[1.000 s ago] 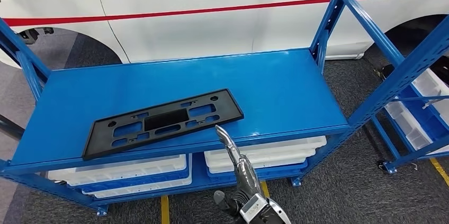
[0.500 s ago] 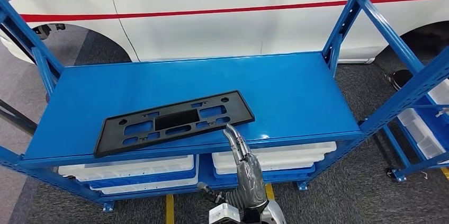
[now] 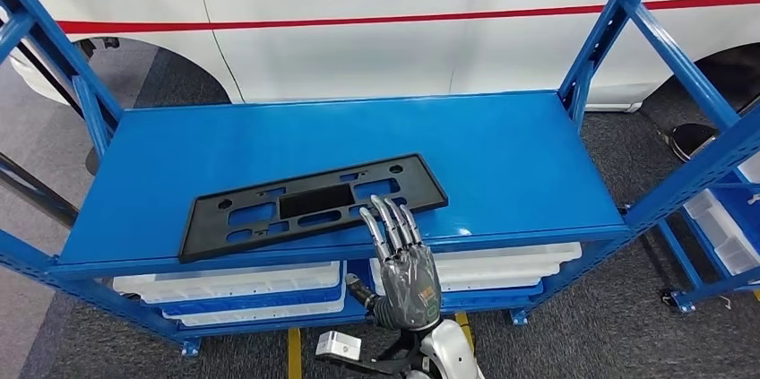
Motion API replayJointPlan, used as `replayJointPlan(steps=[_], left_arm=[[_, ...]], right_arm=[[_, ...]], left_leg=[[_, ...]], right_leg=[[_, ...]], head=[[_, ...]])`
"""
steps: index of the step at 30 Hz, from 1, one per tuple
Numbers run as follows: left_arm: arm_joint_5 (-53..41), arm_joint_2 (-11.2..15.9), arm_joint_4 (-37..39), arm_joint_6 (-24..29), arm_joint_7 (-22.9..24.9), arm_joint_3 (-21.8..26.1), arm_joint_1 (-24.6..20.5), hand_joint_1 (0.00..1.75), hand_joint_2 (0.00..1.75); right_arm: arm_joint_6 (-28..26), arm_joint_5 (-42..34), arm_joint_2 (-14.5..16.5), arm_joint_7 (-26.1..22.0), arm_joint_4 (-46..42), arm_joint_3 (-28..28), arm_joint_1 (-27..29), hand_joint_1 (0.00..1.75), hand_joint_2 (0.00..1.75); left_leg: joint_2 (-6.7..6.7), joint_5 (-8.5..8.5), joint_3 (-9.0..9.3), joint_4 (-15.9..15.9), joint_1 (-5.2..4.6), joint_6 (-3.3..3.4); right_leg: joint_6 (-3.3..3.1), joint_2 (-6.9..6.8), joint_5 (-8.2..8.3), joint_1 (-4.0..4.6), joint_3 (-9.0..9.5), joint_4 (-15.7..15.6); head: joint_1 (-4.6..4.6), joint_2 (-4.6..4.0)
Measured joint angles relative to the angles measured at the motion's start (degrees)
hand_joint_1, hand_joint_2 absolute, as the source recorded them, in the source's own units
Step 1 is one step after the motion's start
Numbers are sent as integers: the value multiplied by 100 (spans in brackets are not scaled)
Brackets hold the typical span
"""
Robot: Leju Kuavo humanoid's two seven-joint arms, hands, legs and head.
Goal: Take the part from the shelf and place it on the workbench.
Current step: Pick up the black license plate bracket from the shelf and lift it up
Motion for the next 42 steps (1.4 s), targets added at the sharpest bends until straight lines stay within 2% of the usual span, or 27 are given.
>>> replayJointPlan(steps=[2, 5, 6, 7, 8, 10, 12, 14, 17, 18, 20, 21, 22, 23, 25, 27, 28, 31, 32, 33, 35, 36, 37, 38, 39, 41, 42], left_arm=[[-12, 2, 0, 2, 5, 1, 0, 0, 0], [-48, 16, 0, -23, 29, 2, -12, 0, 0], [-63, 20, 0, -46, 43, 2, -15, 0, 0], [-74, 22, 0, -71, 54, 2, -16, 0, 0], [-80, 23, 0, -90, 62, 2, -17, 0, 0], [-87, 21, 3, -111, 72, 1, -21, 0, 0], [-102, 17, 13, -126, 89, 0, -33, 0, 0], [-126, 22, 21, -156, 124, -1, -44, 0, 0], [-154, 51, 22, -230, 189, -1, -59, 0, 0], [-166, 59, 25, -257, 214, -1, -64, 0, 0], [-189, 68, 29, -306, 261, -1, -67, 0, 0], [-195, 78, 31, -327, 279, -1, -66, 0, 0], [-199, 87, 31, -343, 292, -1, -63, 0, 0], [-202, 99, 31, -354, 299, -1, -61, 0, 0], [-203, 122, 31, -374, 305, -1, -62, 0, 0], [-204, 135, 34, -415, 311, -1, -73, 0, 0], [-208, 137, 36, -438, 323, -1, -77, 0, 0], [-237, 139, 37, -480, 376, -1, -74, 0, 0], [-247, 139, 37, -490, 390, -1, -73, 0, 0], [-255, 139, 37, -496, 402, -1, -74, 0, 0], [-281, 141, 37, -501, 412, 0, -76, 0, 0], [-292, 145, 37, -501, 415, 1, -76, 0, 0], [-300, 149, 37, -501, 416, 2, -75, 0, 0], [-304, 152, 37, -501, 416, 3, -74, 0, 0], [-305, 155, 37, -501, 416, 3, -74, 0, 0], [-310, 151, 38, -502, 416, 4, -75, 0, 0], [-314, 148, 39, -504, 417, 4, -78, 0, 0]], right_arm=[[-1, -8, 40, 2, 84, -77, -31, 0, 175], [-2, 43, 78, 76, 235, -156, -82, 0, 175], [-2, 63, 86, 116, 298, -170, -95, 0, 175], [-2, 77, 90, 152, 355, -179, -107, 0, 175], [-2, 85, 95, 174, 400, -186, -119, 0, 175], [-2, 91, 104, 195, 464, -198, -154, 0, 175], [-2, 98, 122, 211, 517, -207, -195, 0, 175], [-2, 137, 140, 303, 591, -212, -240, 0, 175], [-3, 240, 167, 539, 722, -210, -330, 0, 175], [-4, 264, 177, 623, 773, -204, -369, 0, 175], [-4, 282, 187, 776, 879, -184, -439, 0, 175], [-4, 284, 189, 833, 926, -172, -462, 0, 175], [-4, 285, 189, 875, 967, -160, -480, 0, 175], [-4, 286, 189, 900, 1001, -151, -497, 0, 175], [-4, 287, 189, 921, 1057, -131, -532, 0, 175], [-4, 290, 189, 927, 1100, -111, -569, 0, 175], [-4, 294, 189, 933, 1121, -100, -587, 0, 175], [-4, 331, 185, 1001, 1173, -53, -625, 0, 175], [-4, 345, 180, 1035, 1185, -33, -637, 0, 175], [-4, 357, 172, 1073, 1196, -15, -648, 0, 175], [-4, 369, 151, 1150, 1222, 20, -658, 0, 175], [-4, 370, 140, 1187, 1239, 36, -656, 0, 175], [-4, 370, 130, 1213, 1257, 51, -653, 0, 175], [-4, 370, 120, 1229, 1274, 70, -652, 0, 175], [-4, 370, 112, 1236, 1284, 88, -652, 0, 175], [-4, 370, 98, 1239, 1292, 122, -660, 0, 175], [-5, 370, 93, 1247, 1293, 133, -665, 0, 175]], left_leg=[[4, 22, 8, -23, 0, 90], [8, 23, 5, -30, -25, 167], [6, 19, 8, -30, -42, 177], [2, 14, 17, -30, -62, 185], [-3, 6, 31, -29, -82, 193], [-15, -13, 67, -29, -114, 198], [-21, -33, 72, -24, -132, 169], [-17, -37, 61, -32, -122, 115], [1, -159, 12, 109, -114, 25], [5, -294, -88, 333, -107, -5], [7, -632, -437, 1040, -79, -59], [7, -732, -608, 1360, -64, -84], [8, -732, -704, 1519, -50, -105], [9, -614, -691, 1453, -37, -121], [19, -202, -391, 768, -9, -144], [18, 20, -107, 147, -18, -116], [13, 28, -58, 31, -28, -84], [4, 43, -51, -2, -39, 43], [7, 56, -45, -20, -33, 88], [10, 67, -39, -36, -26, 128], [12, 66, -37, -44, -29, 176], [11, 61, -36, -43, -36, 187], [9, 56, -30, -43, -44, 192], [5, 48, -19, -42, -52, 195], [-1, 37, 0, -42, -61, 194], [-10, 6, 43, -42, -84, 174], [-11, -10, 53, -41, -90, 153]], right_leg=[[40, 6, -149, -20, -80, 202], [42, 21, -660, -5, -588, 1261], [31, 26, -733, 5, -740, 1548], [6, 31, -685, 18, -797, 1627], [-31, 36, -540, 36, -752, 1493], [-157, 52, -129, 97, -431, 763], [-249, 59, 69, 151, -182, 179], [-264, 60, 73, 178, -147, 48], [-292, 47, 119, 115, -84, -62], [-304, 35, 132, 91, -58, -96], [-322, 16, 131, 92, -48, -104], [-323, 11, 127, 91, -51, -99], [-322, 7, 120, 88, -52, -91], [-314, 7, 110, 80, -52, -79], [-271, 10, 71, 61, -45, -35], [-203, 14, 27, 71, -56, 23], [-172, 16, 19, 82, -63, 36], [-84, 23, 13, 79, -66, 39], [-56, 28, -56, 70, -104, 132], [-33, 32, -178, 62, -191, 327], [-5, 38, -523, 55, -526, 1016], [2, 39, -642, 54, -704, 1360], [2, 39, -677, 55, -827, 1580], [-10, 39, -598, 57, -852, 1590], [-35, 41, -417, 61, -759, 1367], [-125, 48, -25, 94, -398, 594], [-164, 50, 78, 117, -256, 282]], head=[[1, 0], [1, 0], [1, 0], [1, 0], [1, 0], [0, 0], [-1, 0], [0, 0], [-2, 0], [-2, 0], [-3, 0], [-3, 0], [-3, 0], [-4, 0], [-4, 0], [-3, 0], [-2, 0], [-1, 0], [-1, 0], [0, 0], [0, 0], [-1, 0], [-1, 0], [0, 0], [0, 0], [-1, 0], [-1, 0]])
